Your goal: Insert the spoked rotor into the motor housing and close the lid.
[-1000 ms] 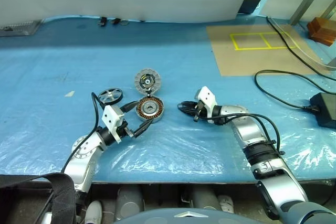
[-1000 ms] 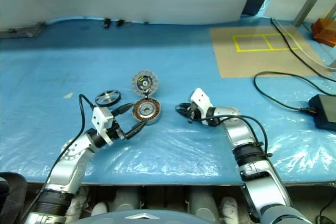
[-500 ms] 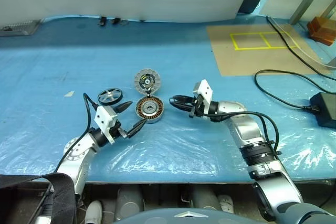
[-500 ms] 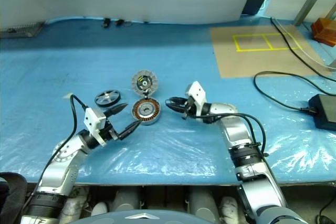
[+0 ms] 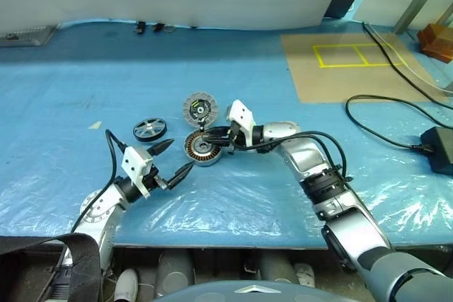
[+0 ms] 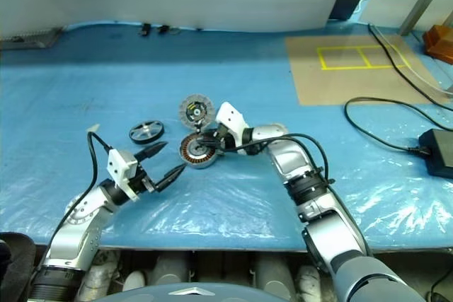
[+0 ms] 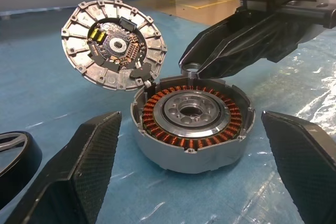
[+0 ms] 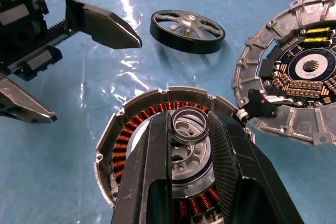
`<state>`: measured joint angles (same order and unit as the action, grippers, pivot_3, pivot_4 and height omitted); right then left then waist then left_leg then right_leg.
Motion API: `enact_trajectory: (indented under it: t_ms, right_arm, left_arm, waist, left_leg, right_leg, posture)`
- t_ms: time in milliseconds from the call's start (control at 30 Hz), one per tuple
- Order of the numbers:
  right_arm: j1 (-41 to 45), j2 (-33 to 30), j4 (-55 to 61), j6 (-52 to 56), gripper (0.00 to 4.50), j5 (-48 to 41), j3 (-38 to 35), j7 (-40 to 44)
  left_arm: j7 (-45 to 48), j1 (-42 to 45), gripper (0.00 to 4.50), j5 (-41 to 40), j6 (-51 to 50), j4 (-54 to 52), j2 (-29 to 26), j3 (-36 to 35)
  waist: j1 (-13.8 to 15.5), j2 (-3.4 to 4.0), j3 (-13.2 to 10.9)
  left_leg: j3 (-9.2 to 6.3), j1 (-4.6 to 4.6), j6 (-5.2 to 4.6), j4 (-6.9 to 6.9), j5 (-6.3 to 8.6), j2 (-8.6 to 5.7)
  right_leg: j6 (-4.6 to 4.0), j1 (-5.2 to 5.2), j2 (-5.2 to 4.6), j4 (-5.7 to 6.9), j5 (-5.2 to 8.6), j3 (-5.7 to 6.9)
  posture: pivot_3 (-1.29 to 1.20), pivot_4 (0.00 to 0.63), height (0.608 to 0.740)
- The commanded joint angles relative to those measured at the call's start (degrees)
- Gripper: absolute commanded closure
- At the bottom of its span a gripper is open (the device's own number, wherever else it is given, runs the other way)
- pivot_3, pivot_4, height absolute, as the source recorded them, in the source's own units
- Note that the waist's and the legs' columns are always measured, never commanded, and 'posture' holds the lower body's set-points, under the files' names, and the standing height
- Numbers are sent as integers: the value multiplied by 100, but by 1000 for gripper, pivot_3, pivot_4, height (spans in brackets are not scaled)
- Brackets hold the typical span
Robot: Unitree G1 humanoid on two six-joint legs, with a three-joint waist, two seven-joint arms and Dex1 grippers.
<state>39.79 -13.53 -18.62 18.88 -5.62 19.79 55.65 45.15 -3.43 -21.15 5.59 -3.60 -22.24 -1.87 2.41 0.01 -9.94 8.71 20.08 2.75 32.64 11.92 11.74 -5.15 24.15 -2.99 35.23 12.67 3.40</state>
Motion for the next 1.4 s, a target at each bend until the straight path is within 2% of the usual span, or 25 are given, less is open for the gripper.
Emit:
enact_trajectory:
  t_ms: [33,1400]
  right_arm:
    - [139,-17,-158,-270,3747,176,128,117]
    - [290,265,-580,-528,3747,434,67,252]
  left_arm:
    - [-63,-102,0,21,93,-262,23,-33]
    - [-183,-121,0,112,83,-281,115,64]
  waist:
    - [-3,0,0]
    - [-4,0,0]
  left_leg:
    - [0,0,2,0,-1,1]
    - [0,-2,-3,8,2,2]
  right_leg:
    - [0,0,0,0,0,0]
    - [-1,0,0,14,-1,0]
  posture:
    - [0,150,740]
    - [0,150,740]
